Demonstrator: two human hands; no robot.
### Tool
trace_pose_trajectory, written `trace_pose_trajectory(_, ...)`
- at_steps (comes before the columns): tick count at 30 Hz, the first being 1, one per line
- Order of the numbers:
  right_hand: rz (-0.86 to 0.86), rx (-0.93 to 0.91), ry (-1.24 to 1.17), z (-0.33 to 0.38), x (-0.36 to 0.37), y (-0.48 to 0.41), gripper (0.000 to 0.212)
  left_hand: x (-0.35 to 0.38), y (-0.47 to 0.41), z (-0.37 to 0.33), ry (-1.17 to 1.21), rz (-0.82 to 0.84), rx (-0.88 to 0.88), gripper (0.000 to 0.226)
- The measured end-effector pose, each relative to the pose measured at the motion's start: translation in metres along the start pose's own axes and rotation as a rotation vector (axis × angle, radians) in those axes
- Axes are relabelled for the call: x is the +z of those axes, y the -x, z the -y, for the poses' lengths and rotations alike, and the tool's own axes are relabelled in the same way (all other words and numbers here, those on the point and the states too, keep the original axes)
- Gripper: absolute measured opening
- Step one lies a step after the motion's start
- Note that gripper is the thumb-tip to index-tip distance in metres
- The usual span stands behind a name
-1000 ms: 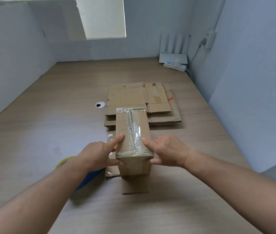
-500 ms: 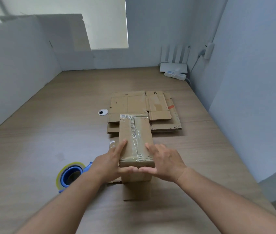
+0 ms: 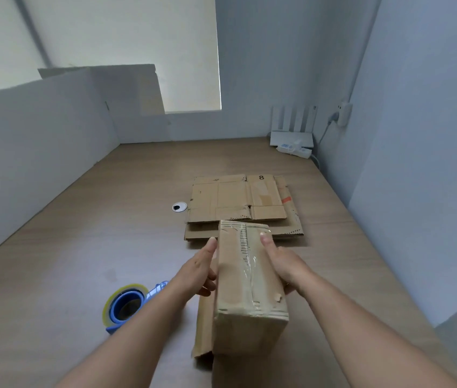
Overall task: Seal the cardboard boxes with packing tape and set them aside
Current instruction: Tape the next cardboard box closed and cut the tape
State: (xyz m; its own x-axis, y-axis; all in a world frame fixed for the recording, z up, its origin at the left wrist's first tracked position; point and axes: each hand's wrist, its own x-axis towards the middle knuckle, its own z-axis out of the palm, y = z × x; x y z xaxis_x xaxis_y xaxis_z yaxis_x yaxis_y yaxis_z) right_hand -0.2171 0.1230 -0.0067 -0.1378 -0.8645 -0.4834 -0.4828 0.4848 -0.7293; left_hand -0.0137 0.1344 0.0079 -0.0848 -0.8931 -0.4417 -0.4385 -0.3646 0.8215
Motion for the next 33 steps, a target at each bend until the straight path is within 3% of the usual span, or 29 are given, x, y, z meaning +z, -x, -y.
trace_pose_trajectory(4,0.036,0.032,-0.033,0.008,-0.010,0.003,0.095,0.013,0.009,-0.015,-0.103,0.013,0.034,0.081)
trace_pose_trajectory(6,-0.001,-0.041,-0.045,0.017,-0.018,0.008,0.104,0.010,0.013,-0.026,-0.081,0.033,0.084,0.091)
trace_pose_trajectory(8,-0.074,-0.162,-0.088,0.030,-0.030,0.016,0.107,0.005,0.015,-0.039,0.007,0.033,0.152,0.091)
trace_pose_trajectory(12,-0.204,-0.432,-0.316,0.055,-0.051,0.035,0.094,0.001,0.025,-0.068,0.332,-0.097,0.374,0.052)
trace_pose_trajectory(16,-0.243,-0.359,-0.525,0.046,-0.056,0.037,0.099,0.000,0.029,-0.060,0.503,-0.241,0.405,0.069)
trace_pose_trajectory(23,-0.088,-0.169,-0.179,-0.004,-0.021,0.036,0.079,0.016,0.033,-0.016,0.342,-0.132,0.130,0.067)
trace_pose_trajectory(27,-0.123,-0.198,0.047,-0.013,-0.008,0.034,0.076,0.024,0.031,-0.005,0.092,-0.154,0.074,0.049)
trace_pose_trajectory(30,-0.161,-0.174,0.212,-0.010,-0.003,0.040,0.061,0.028,0.027,0.002,-0.028,-0.172,0.072,0.036)
trace_pose_trajectory(33,-0.174,-0.161,0.327,-0.006,0.000,0.042,0.075,0.027,0.027,0.005,-0.151,-0.189,0.081,0.029)
